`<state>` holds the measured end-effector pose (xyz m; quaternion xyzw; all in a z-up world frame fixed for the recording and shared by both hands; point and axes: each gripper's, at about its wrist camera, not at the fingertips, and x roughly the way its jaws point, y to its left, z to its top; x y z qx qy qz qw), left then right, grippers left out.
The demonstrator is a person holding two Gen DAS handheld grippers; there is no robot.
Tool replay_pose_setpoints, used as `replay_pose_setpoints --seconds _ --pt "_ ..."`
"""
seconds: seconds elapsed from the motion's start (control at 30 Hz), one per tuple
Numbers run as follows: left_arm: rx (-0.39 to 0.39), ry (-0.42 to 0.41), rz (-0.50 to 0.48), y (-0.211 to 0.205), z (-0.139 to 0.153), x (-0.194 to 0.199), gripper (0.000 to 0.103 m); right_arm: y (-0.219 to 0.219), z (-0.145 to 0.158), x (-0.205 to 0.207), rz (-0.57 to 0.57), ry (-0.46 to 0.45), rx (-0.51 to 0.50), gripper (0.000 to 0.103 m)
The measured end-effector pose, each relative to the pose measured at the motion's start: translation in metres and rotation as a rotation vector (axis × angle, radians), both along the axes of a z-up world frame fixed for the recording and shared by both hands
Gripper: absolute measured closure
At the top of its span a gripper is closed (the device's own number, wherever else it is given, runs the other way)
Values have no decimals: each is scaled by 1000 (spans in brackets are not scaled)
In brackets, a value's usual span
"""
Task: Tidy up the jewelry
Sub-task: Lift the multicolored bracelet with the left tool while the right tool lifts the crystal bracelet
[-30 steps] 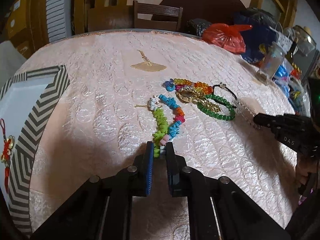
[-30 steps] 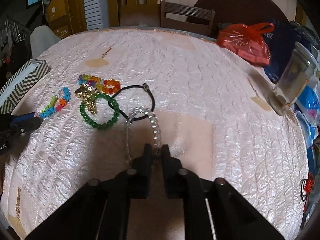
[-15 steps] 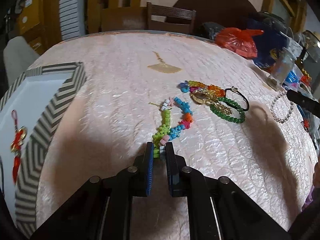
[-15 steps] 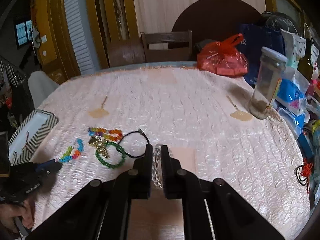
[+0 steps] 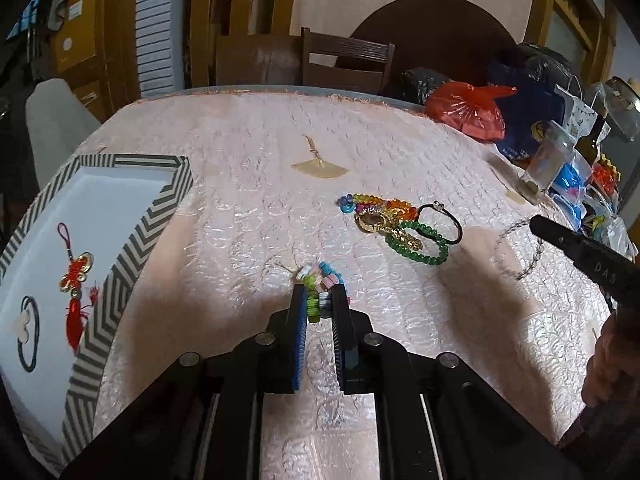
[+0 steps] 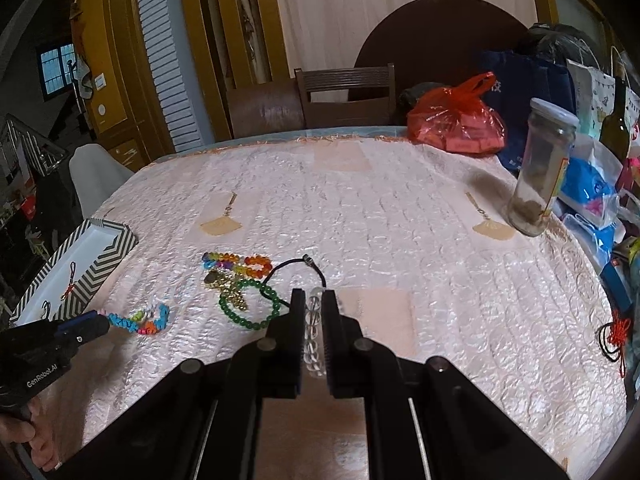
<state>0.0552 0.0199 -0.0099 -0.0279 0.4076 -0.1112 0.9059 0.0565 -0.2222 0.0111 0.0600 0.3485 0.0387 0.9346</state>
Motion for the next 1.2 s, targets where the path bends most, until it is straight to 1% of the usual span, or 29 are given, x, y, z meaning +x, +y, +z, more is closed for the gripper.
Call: replay_pose_setpoints --seconds 0.23,0.53,0.77,1.2 --pt "24 -22 19 1 10 -6 76 9 -1 -4 12 -1 -15 95" --pt "59 -9 54 5 9 -3 76 12 -2 -5 12 3 -18 95" --pt "53 2 50 5 9 -2 76 17 -1 -3 22 1 -20 95" --pt "60 -9 64 11 14 1 76 24 2 -3 30 2 -36 95"
